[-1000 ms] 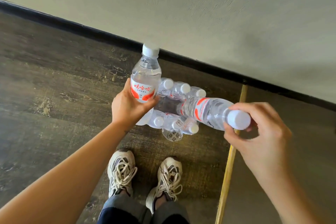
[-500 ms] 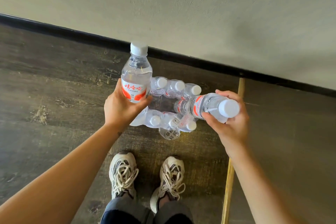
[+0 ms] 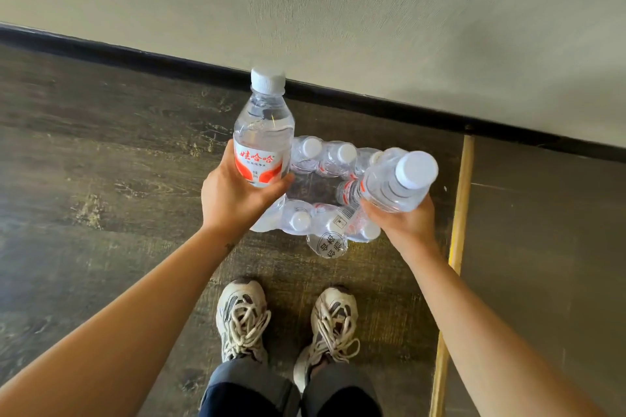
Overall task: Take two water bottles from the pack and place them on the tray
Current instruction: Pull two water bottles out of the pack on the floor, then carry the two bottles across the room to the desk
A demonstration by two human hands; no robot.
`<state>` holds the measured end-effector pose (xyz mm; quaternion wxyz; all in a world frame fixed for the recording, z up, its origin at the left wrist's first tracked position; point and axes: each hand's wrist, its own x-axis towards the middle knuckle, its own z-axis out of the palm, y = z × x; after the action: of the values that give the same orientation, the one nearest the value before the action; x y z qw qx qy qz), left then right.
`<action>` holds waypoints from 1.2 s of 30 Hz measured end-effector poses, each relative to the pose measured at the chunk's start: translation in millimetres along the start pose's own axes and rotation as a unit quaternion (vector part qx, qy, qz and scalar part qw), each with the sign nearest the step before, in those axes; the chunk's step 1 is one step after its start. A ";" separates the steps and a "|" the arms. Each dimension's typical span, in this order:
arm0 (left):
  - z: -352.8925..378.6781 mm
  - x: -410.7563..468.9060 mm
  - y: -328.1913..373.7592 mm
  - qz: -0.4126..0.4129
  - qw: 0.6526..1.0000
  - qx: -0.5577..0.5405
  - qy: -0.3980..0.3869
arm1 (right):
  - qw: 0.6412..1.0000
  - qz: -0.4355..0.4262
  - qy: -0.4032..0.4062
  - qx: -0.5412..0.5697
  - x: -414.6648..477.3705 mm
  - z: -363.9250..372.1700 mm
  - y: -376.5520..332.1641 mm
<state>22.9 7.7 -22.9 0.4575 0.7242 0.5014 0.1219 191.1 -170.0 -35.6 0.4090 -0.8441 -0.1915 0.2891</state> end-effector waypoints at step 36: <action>-536.6 -354.4 113.0 -0.160 0.793 -0.198 0.554 | 0.745 -0.249 -0.619 0.015 -348.2 175.5 -572.4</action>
<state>-414.2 -8.2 461.9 0.2480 0.3355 0.7428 0.5236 -236.1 75.7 451.0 0.2705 -0.3966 -0.6013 0.6387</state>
